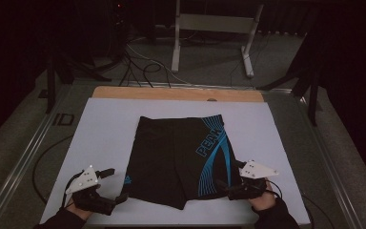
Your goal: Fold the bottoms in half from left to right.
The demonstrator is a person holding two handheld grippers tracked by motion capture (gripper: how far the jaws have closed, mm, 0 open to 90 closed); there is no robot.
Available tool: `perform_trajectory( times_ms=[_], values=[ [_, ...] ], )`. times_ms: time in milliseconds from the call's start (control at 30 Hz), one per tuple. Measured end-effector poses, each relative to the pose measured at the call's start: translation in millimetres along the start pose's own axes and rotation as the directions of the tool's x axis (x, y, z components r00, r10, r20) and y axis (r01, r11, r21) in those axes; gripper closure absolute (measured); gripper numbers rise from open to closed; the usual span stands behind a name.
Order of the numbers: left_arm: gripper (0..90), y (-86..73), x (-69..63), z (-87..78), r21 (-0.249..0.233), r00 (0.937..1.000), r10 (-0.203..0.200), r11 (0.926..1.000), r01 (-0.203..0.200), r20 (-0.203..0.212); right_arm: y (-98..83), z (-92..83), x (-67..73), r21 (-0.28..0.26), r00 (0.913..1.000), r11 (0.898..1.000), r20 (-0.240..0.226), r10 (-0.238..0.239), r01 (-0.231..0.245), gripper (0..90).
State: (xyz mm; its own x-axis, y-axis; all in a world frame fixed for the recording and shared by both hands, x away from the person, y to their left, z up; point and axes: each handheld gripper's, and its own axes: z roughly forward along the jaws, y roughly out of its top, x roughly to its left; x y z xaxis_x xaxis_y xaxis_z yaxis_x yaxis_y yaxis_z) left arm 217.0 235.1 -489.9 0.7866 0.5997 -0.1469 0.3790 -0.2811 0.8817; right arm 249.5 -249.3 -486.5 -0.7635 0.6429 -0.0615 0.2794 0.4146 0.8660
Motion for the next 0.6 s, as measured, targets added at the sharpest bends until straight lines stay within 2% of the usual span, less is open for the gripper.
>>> perform_trajectory(
  times_ms=[400, 600],
  values=[
    [0.4, 0.5, -1.2, 0.2, 0.006, 0.9999, 0.002, 1.0000, -0.003, 0.015, -0.9, 1.9, 0.5, 0.028, 0.9998, 1.000, 0.014, -0.011, 0.011, 10.7],
    [0.3, -1.1, -2.6, 0.7, 0.031, 0.9997, 0.010, 0.9995, -0.010, 0.021, 1.1, 2.6, -0.5, 0.009, 0.9999, 1.000, 0.009, -0.008, 0.008, 10.8]
  ],
)
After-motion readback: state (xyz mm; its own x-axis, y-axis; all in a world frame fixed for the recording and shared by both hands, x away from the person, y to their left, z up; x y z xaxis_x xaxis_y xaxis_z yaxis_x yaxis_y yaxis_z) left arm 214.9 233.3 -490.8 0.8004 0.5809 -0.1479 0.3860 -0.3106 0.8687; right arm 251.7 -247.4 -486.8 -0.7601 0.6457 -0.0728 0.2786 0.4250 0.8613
